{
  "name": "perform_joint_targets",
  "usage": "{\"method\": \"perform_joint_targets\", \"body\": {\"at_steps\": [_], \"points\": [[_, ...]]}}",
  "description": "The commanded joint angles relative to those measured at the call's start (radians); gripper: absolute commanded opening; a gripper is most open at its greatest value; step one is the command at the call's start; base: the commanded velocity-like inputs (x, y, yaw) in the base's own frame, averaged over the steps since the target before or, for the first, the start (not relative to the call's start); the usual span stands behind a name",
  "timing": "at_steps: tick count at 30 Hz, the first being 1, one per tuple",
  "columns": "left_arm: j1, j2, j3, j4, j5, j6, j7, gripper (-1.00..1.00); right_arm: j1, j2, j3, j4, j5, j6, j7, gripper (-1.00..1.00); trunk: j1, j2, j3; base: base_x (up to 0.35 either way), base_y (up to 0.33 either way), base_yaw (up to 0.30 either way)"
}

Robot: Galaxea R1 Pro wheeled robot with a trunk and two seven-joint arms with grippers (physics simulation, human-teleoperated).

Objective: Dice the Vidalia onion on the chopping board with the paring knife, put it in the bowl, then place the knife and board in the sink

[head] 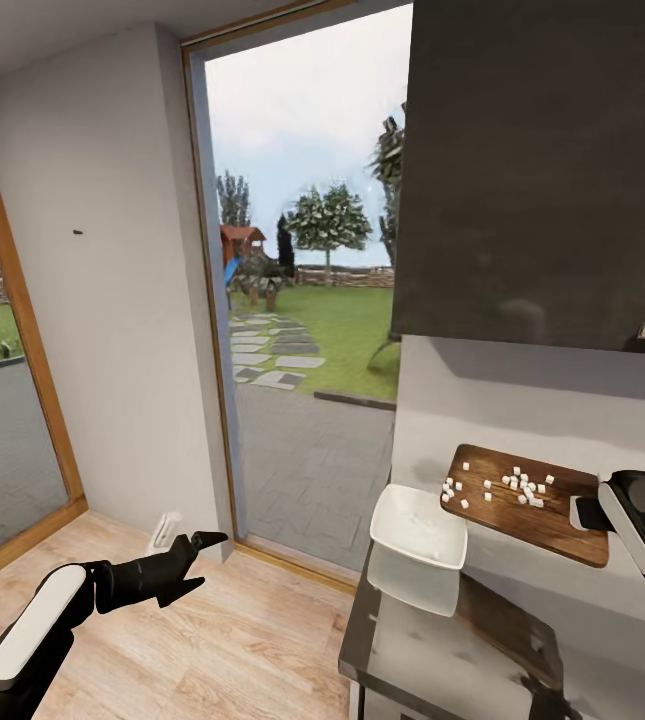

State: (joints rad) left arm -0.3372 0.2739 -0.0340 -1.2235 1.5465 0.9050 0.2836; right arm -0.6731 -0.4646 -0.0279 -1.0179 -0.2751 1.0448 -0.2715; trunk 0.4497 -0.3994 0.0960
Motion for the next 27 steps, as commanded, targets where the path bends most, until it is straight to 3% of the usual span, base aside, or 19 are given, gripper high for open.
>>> {"method": "perform_joint_targets", "body": {"at_steps": [1, 11, 17, 27], "points": [[0.000, 0.001, -0.001, -0.001, 0.010, 0.000, 0.009, 1.00, 0.000, 0.000, 0.000, -0.001, -0.010, 0.002, -0.010, -1.00, 0.000, -0.001, -0.001, 0.000, 0.000, 0.000], [0.000, 0.001, -0.001, -0.001, 0.010, 0.000, 0.009, 1.00, -0.004, 0.002, 0.004, 0.016, -0.009, 0.002, -0.010, -1.00, 0.000, -0.001, -0.001, 0.000, 0.000, 0.000], [0.000, 0.001, -0.001, -0.001, 0.010, 0.000, 0.009, 1.00, -0.005, 0.007, 0.054, 0.019, -0.008, 0.002, -0.009, -1.00, 0.000, -0.001, -0.001, 0.000, 0.000, 0.000], [0.000, 0.001, -0.001, -0.001, 0.010, 0.000, 0.009, 1.00, -0.005, 0.007, 0.063, 0.019, -0.007, 0.002, -0.010, -1.00, 0.000, -0.001, -0.001, 0.000, 0.000, 0.000]]}}
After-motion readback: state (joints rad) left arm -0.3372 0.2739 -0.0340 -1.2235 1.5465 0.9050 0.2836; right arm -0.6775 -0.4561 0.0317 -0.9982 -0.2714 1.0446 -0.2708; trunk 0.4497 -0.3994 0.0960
